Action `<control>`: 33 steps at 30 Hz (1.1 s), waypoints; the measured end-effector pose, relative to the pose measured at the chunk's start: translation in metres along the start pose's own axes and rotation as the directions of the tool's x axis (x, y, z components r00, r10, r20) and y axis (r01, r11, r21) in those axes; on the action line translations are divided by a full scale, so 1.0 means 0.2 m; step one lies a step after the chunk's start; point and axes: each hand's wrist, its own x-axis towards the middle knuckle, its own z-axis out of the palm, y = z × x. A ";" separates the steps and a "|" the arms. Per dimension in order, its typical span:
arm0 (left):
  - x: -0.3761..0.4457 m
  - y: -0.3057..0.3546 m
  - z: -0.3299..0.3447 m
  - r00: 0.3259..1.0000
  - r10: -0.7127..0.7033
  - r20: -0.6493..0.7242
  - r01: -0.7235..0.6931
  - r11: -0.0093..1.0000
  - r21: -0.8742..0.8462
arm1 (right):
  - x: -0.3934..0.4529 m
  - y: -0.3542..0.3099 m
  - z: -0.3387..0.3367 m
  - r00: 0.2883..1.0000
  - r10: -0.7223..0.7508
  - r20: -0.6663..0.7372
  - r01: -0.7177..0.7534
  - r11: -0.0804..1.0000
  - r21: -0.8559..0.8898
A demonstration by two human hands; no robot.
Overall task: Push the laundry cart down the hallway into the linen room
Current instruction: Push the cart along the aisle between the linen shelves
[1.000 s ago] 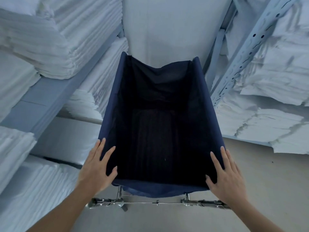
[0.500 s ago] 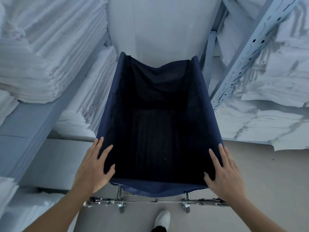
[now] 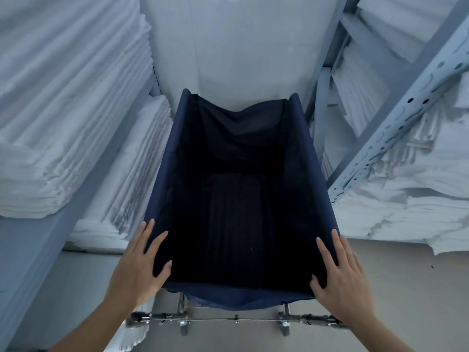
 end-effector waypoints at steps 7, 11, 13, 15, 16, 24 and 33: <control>0.28 -0.07 -0.02 1.000 0.018 0.004 -0.018 1.000 -0.021 | 0.26 -0.04 0.01 1.000 0.005 -0.002 -0.005 1.000 -0.006; 0.42 -0.12 -0.03 1.000 0.022 0.002 -0.022 1.000 -0.014 | 0.39 -0.05 0.03 1.000 0.018 0.001 -0.018 1.000 -0.006; 0.49 -0.14 -0.03 1.000 0.020 0.006 -0.020 1.000 -0.023 | 0.45 -0.07 0.03 1.000 0.024 0.004 -0.024 1.000 -0.012; 0.55 -0.17 -0.03 1.000 0.020 0.012 -0.020 1.000 -0.024 | 0.50 -0.08 0.03 1.000 0.030 0.004 -0.029 0.999 -0.021; 0.58 -0.18 -0.03 1.000 0.021 0.019 -0.020 0.999 -0.025 | 0.53 -0.08 0.04 0.999 0.034 0.003 -0.034 0.999 -0.022; 0.77 -0.24 -0.04 0.999 0.045 0.030 -0.045 0.999 -0.013 | 0.69 -0.13 0.04 0.998 0.063 -0.002 -0.063 0.998 -0.022; 0.92 -0.28 -0.05 0.998 0.058 0.014 -0.058 0.998 -0.026 | 0.82 -0.13 0.08 0.998 0.062 -0.015 -0.062 0.998 -0.011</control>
